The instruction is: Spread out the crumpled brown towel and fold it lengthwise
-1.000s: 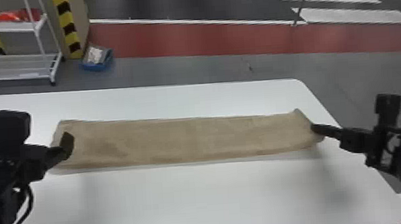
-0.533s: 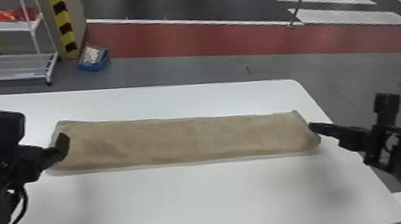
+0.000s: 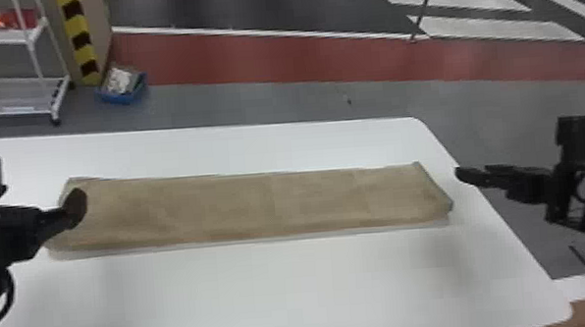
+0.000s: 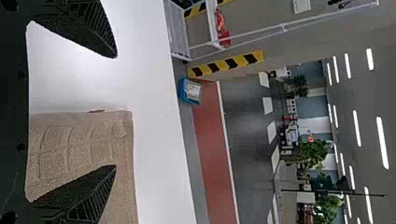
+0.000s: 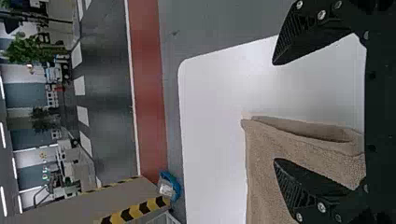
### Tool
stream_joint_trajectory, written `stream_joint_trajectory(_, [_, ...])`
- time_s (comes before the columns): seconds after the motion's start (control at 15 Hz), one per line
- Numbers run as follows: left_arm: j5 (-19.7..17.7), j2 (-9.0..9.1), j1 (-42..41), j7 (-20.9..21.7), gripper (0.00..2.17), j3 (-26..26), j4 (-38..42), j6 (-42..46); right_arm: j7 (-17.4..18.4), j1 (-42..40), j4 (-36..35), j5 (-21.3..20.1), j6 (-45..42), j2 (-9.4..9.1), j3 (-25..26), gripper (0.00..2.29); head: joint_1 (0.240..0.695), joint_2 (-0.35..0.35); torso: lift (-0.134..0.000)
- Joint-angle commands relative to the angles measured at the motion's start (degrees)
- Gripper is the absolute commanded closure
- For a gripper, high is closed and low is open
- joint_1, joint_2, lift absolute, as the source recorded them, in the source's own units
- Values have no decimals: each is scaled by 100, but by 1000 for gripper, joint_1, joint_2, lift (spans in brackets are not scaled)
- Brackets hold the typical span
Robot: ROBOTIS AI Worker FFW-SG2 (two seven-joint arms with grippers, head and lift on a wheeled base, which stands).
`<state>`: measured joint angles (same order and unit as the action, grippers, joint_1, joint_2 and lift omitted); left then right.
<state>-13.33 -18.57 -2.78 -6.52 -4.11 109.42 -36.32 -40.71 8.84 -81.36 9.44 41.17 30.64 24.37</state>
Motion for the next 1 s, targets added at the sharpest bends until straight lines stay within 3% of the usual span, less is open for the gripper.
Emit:
stream_joint_trajectory(0.0, [-311, -7, 84, 107, 46, 95, 0, -284, -271, 117, 32, -303, 10, 144, -134, 167, 695, -248, -128])
stream_joint_trajectory(0.4, [-372, -7, 322, 257, 70, 77, -149, -741, -455, 276, 173, -1164, 10, 196, -539, 208, 695, -256, -128])
stream_joint_trajectory(0.93, [-372, 2, 453, 257, 73, 68, -343, -776, -473, 372, 428, -1357, -43, 205, -547, 279, 695, -259, -128])
